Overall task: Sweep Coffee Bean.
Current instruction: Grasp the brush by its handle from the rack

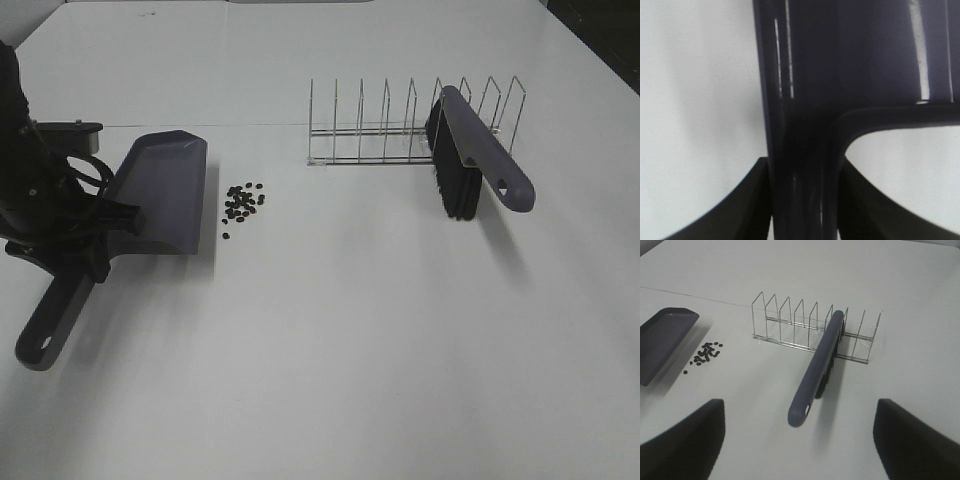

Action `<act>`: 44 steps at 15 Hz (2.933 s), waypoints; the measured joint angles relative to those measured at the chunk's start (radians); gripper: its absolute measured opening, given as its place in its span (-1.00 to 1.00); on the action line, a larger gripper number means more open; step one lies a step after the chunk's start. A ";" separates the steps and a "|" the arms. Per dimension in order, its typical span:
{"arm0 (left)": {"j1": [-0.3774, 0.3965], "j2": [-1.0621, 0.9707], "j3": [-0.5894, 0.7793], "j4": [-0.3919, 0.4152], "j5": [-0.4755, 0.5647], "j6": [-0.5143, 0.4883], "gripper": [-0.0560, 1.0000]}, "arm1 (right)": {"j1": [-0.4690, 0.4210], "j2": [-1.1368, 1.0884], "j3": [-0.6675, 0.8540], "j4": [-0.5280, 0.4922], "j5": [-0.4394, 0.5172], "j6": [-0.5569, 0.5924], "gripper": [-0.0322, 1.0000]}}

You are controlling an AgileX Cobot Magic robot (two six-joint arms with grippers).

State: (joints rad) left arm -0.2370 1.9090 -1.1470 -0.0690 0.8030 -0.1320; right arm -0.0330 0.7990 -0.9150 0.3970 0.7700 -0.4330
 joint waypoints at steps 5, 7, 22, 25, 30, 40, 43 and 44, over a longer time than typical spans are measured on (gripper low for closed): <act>0.000 0.000 0.000 0.000 -0.005 0.000 -0.23 | 0.000 0.525 -0.494 0.038 0.196 0.012 0.28; 0.000 0.000 0.000 0.000 -0.005 0.000 -0.23 | 0.021 0.687 -0.671 0.007 0.279 0.109 0.21; 0.000 0.000 0.000 0.000 -0.034 0.000 -0.23 | 0.242 1.462 -1.239 -0.390 0.448 0.456 0.16; 0.000 0.000 0.000 0.000 -0.033 0.000 -0.23 | 0.242 1.500 -1.239 -0.445 0.448 0.491 0.16; 0.000 0.000 0.000 0.000 -0.031 0.020 -0.23 | 0.242 1.545 -1.242 -0.452 0.393 0.497 0.16; 0.000 0.000 0.000 0.000 -0.031 0.023 -0.23 | 0.177 1.616 -1.242 -0.416 0.285 0.483 0.15; 0.000 0.000 0.000 0.001 -0.031 0.023 -0.23 | 0.181 1.643 -1.242 -0.387 0.240 0.467 0.14; 0.000 0.000 0.000 0.002 -0.031 0.023 -0.23 | 0.182 1.651 -1.242 -0.387 0.224 0.467 0.13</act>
State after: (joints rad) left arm -0.2370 1.9090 -1.1470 -0.0670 0.7720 -0.1090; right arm 0.1490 2.4500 -2.1570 0.0100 0.9940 0.0340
